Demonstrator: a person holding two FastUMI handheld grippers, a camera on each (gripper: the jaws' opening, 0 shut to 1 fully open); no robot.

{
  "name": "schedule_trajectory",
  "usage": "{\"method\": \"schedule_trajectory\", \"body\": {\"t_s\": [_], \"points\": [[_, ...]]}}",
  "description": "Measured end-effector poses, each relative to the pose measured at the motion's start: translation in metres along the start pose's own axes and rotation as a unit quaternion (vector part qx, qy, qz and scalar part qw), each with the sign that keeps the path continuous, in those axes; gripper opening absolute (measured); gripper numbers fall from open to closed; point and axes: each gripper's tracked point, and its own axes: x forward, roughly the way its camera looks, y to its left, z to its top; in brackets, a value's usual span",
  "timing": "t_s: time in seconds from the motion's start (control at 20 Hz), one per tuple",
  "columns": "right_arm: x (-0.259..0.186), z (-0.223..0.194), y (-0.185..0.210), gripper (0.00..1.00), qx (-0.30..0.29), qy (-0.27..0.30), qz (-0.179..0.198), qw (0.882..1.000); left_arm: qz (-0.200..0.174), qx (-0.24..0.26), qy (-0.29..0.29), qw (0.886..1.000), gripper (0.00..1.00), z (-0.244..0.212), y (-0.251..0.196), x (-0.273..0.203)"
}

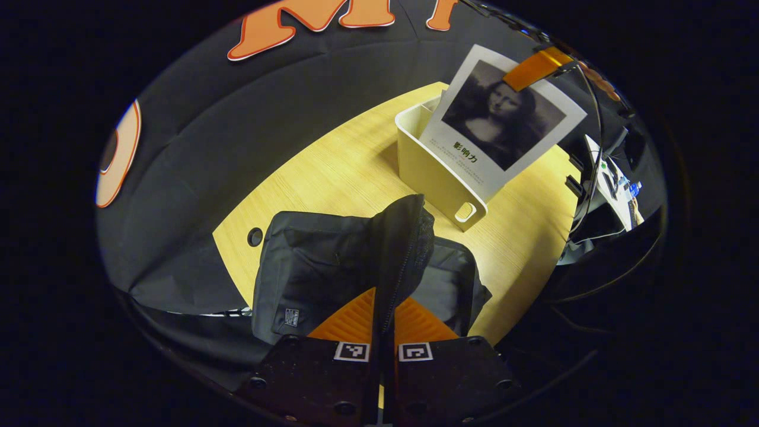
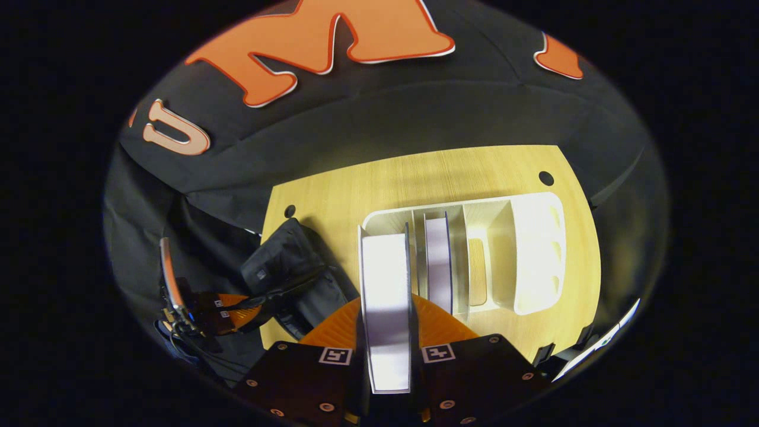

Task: Open the schoolbag, grab two books from the bookshelf and put them into the schoolbag.

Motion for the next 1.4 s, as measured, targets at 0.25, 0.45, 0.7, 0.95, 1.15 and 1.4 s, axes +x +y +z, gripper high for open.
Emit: {"method": "schedule_trajectory", "body": {"t_s": [0.25, 0.45, 0.7, 0.95, 1.15, 1.4], "points": [[-0.042, -0.012, 0.013, 0.28, 0.014, -0.050, 0.042, 0.998, -0.002, -0.015, -0.006, 1.000, 0.04, 0.005, -0.001, 0.000], [-0.050, -0.036, 0.031, 0.27, 0.047, -0.064, 0.080, 0.994, -0.004, -0.027, -0.015, 1.000, 0.04, 0.006, -0.006, 0.000], [-0.024, -0.080, 0.048, 0.26, 0.089, -0.051, 0.119, 0.988, -0.006, -0.021, -0.023, 0.999, 0.04, 0.010, -0.010, -0.005], [0.021, -0.105, 0.081, 0.25, 0.151, -0.056, 0.188, 0.969, -0.008, -0.037, -0.045, 0.998, 0.04, 0.020, -0.014, -0.006], [0.061, -0.117, 0.081, 0.25, 0.171, -0.062, 0.184, 0.966, -0.002, -0.066, -0.068, 0.996, 0.04, 0.023, -0.019, -0.008], [0.111, -0.116, 0.096, 0.25, 0.231, -0.069, 0.200, 0.950, -0.008, -0.078, -0.086, 0.993, 0.04, 0.025, -0.030, -0.010]]}}
